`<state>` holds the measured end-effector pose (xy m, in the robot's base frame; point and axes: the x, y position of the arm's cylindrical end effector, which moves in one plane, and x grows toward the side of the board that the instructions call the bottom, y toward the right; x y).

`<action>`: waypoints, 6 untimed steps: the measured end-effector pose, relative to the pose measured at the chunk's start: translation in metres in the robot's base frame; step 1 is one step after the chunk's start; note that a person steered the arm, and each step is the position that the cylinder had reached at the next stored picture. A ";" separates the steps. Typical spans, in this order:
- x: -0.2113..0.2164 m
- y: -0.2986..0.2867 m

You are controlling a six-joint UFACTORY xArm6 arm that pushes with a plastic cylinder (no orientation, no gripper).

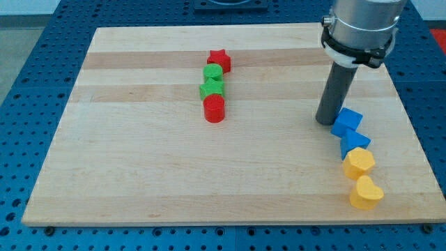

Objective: Move your arm to the top right of the board

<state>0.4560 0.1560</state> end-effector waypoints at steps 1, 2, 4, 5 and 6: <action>-0.006 0.000; -0.040 0.003; -0.136 0.098; -0.188 0.119; -0.239 0.112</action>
